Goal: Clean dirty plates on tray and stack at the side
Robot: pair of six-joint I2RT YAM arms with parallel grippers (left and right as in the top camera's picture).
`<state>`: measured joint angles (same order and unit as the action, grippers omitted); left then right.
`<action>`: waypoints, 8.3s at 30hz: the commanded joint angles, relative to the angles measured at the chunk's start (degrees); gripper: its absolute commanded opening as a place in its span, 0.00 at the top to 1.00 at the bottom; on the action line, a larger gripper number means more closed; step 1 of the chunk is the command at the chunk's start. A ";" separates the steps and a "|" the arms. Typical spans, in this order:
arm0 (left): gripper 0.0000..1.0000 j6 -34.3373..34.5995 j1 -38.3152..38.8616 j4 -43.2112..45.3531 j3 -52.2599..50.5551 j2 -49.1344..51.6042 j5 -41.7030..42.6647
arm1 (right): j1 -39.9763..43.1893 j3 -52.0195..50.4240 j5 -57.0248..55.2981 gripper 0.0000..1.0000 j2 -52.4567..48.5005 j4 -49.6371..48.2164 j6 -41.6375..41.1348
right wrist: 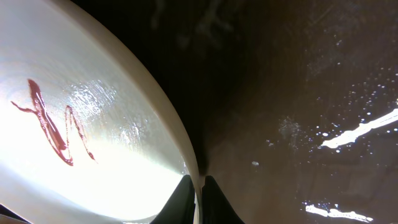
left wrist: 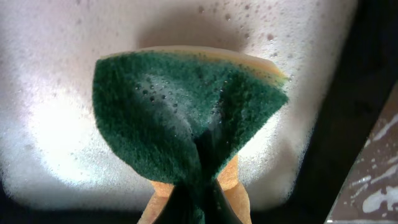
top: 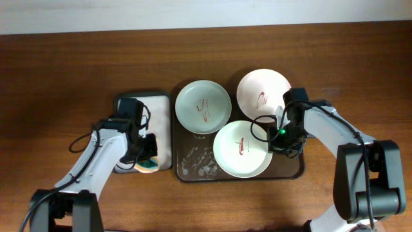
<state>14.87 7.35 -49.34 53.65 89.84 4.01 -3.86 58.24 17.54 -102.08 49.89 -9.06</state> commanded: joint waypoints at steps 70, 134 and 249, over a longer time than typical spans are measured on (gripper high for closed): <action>1.00 19.65 39.12 34.91 11.65 13.88 -1.81 | -0.26 0.55 -0.17 0.87 -0.50 -1.22 -17.33; 1.00 -2.62 2.32 9.66 0.26 -1.77 -2.32 | -51.80 3.61 -84.89 0.96 20.52 -5.20 -8.57; 1.00 13.14 21.57 34.71 4.46 20.52 12.04 | -17.14 17.62 -4.52 0.96 -13.16 -2.34 -7.96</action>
<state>27.53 27.05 -14.04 58.17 106.28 20.10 -20.58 76.82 14.39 -115.44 47.11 -16.73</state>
